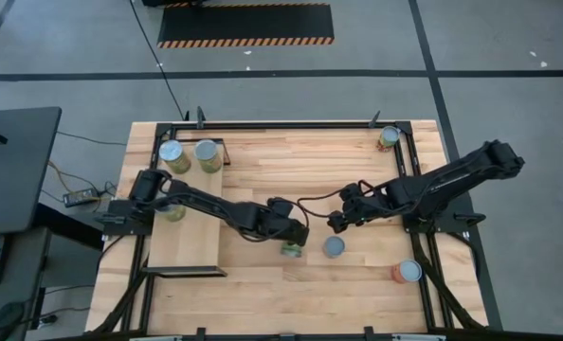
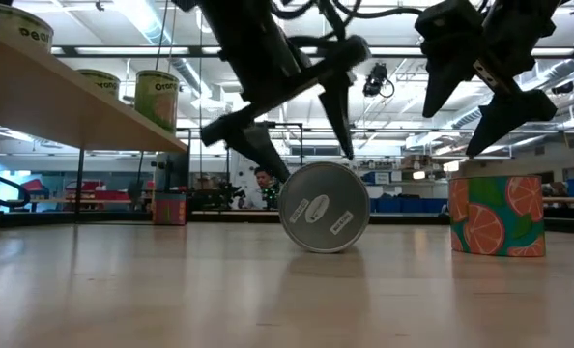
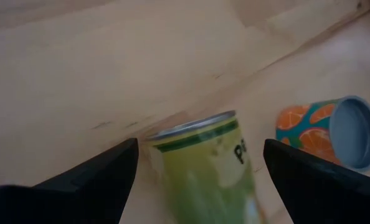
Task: Pick and place cans onto a shelf
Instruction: Put the canned pears on the shelf aligned with the other canned pears
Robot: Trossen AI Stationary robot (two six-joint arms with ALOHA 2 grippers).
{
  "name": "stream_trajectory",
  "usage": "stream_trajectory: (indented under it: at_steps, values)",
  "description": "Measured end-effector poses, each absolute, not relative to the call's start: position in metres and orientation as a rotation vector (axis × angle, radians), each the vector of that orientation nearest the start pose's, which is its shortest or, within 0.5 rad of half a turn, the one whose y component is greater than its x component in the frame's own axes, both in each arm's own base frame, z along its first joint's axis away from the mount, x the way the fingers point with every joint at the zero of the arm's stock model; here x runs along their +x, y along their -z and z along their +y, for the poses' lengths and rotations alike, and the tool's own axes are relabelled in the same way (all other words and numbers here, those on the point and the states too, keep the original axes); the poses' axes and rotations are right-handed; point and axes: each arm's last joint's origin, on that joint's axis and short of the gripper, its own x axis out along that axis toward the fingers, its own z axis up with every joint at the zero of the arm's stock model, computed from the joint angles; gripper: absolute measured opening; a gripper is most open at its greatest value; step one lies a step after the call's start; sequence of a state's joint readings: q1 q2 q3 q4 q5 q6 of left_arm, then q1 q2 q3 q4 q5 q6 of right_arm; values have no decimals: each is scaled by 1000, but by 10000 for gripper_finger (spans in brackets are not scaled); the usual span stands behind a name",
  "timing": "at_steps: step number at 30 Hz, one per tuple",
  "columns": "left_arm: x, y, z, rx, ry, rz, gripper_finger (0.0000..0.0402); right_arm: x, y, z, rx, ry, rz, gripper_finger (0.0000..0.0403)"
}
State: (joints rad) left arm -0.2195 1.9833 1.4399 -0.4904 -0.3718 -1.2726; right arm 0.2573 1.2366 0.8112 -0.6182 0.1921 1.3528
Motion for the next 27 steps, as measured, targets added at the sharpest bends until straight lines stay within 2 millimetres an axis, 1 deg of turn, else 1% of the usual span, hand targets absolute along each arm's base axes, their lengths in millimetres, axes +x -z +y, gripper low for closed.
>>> stream_trajectory:
  at_steps: [5, 8, 16, 21, 24, 27]
  values:
    - [415, -177, -82, -882, -697, 736, 353, 229, -217, 55, 991, 622, 876, 373]
    - [417, -170, -82, -882, -698, 736, 353, 236, -214, 56, 1003, 605, 857, 373]
    - [429, -143, -82, -896, -687, 734, 353, 251, -202, 62, 1020, 560, 867, 373]
    - [432, -137, -78, -864, -666, 748, 353, 253, -202, 63, 1027, 547, 860, 373]
    - [434, -138, -78, -855, -632, 754, 352, 253, -203, 63, 1029, 542, 856, 373]
    - [434, -138, -78, -818, -622, 759, 342, 253, -202, 63, 1026, 532, 869, 373]
